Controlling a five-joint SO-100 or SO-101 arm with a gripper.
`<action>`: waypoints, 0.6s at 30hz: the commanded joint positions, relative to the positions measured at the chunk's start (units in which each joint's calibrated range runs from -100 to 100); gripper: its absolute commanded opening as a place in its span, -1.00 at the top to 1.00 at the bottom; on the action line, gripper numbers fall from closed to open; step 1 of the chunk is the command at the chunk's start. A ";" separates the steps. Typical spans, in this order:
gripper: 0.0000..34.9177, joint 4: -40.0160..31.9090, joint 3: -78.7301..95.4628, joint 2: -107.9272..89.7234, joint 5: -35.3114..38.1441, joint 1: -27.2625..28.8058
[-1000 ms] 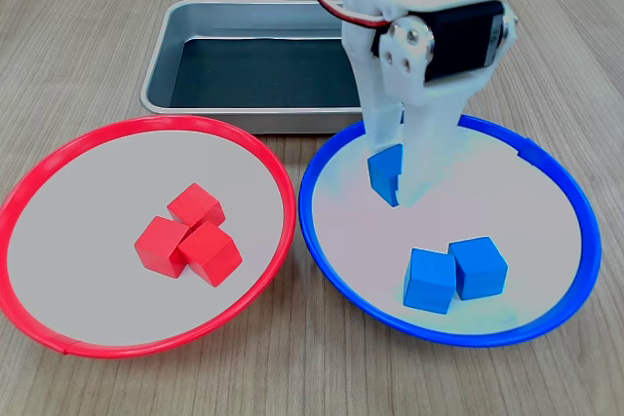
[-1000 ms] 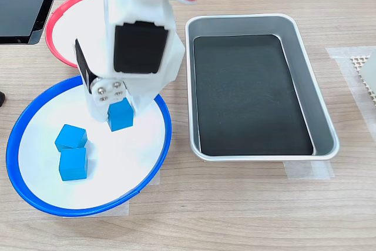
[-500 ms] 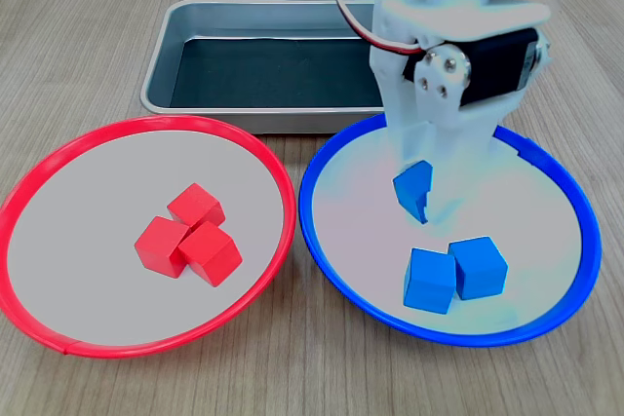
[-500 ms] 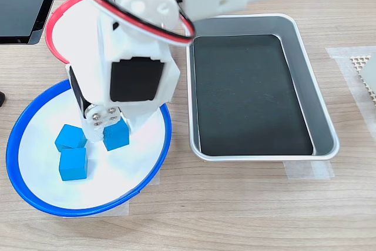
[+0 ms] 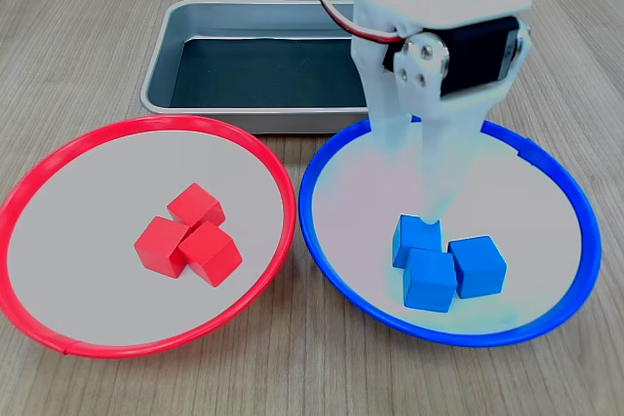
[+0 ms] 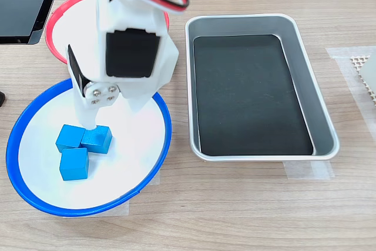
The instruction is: Relocate any blue block in the red dish to the blue dish, correcting any misplacements.
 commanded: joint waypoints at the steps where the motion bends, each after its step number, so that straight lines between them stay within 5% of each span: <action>1: 0.42 -3.42 8.97 -12.82 2.15 2.21; 8: 0.98 -22.49 39.19 -37.98 4.00 6.45; 13: 0.98 -37.51 61.95 -54.78 0.93 9.65; 18: 0.98 -43.29 79.79 -69.45 -2.44 10.21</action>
